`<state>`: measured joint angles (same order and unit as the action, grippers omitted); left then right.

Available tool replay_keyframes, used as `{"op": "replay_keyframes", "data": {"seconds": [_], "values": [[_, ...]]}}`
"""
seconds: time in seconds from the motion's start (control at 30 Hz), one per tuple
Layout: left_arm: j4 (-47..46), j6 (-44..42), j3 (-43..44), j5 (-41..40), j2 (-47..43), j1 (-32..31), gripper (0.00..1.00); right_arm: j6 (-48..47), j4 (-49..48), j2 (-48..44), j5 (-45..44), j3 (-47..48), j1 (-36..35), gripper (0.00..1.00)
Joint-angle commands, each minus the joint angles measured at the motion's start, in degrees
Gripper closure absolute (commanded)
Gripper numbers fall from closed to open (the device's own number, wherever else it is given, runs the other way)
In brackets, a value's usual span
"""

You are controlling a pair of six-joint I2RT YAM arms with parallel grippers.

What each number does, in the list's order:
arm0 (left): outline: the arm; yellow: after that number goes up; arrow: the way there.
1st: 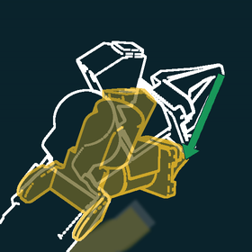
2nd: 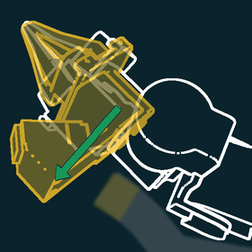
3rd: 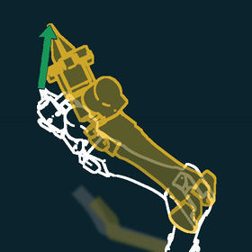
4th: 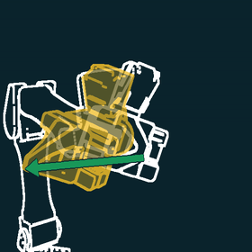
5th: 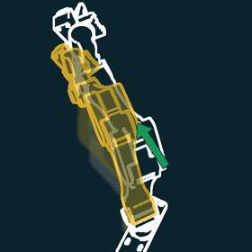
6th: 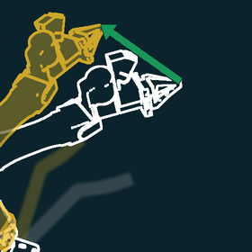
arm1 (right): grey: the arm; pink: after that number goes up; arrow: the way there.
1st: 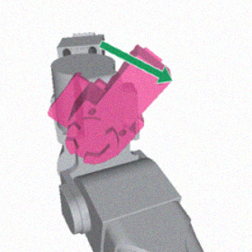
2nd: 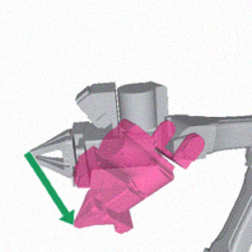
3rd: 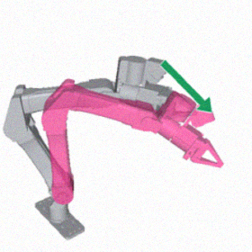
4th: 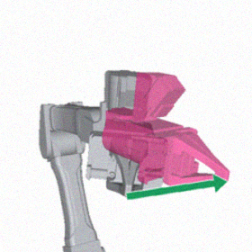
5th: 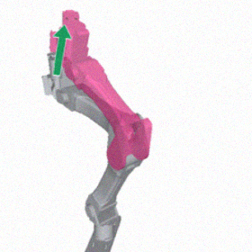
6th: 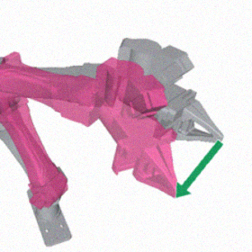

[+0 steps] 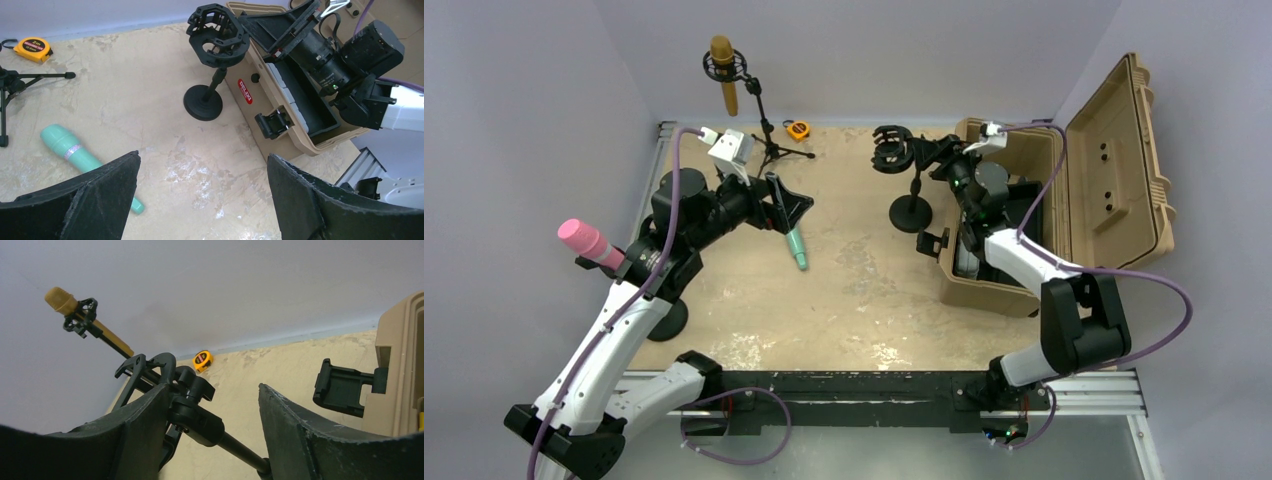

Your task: Remove the microphone from the stand

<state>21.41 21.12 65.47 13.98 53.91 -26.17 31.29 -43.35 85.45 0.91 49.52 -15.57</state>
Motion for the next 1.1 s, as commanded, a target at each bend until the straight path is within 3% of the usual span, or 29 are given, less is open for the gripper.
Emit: {"op": "replay_keyframes", "data": {"seconds": [0.0,0.27,0.47,0.77,1.07], "values": [[-0.50,-1.83,2.67,-1.08,-0.40,-0.61,0.05,-0.51,2.91,-2.45,0.38,-5.57,-0.25,0.39],[-0.23,-2.05,2.66,-1.47,-0.11,-1.41,0.05,1.91,-4.58,-2.02,4.97,-11.70,-0.20,0.52],[0.36,-2.49,3.08,-2.01,-0.02,-2.01,0.06,1.52,-6.67,3.18,7.96,-9.71,-0.01,0.61],[0.68,-2.59,3.40,-1.82,-0.14,-2.51,0.06,-0.12,-7.41,4.87,11.04,-9.94,5.78,0.66],[0.92,-2.67,3.59,-1.35,0.31,-3.13,0.06,-3.32,-8.35,5.82,19.29,-8.23,5.99,0.68]]}}
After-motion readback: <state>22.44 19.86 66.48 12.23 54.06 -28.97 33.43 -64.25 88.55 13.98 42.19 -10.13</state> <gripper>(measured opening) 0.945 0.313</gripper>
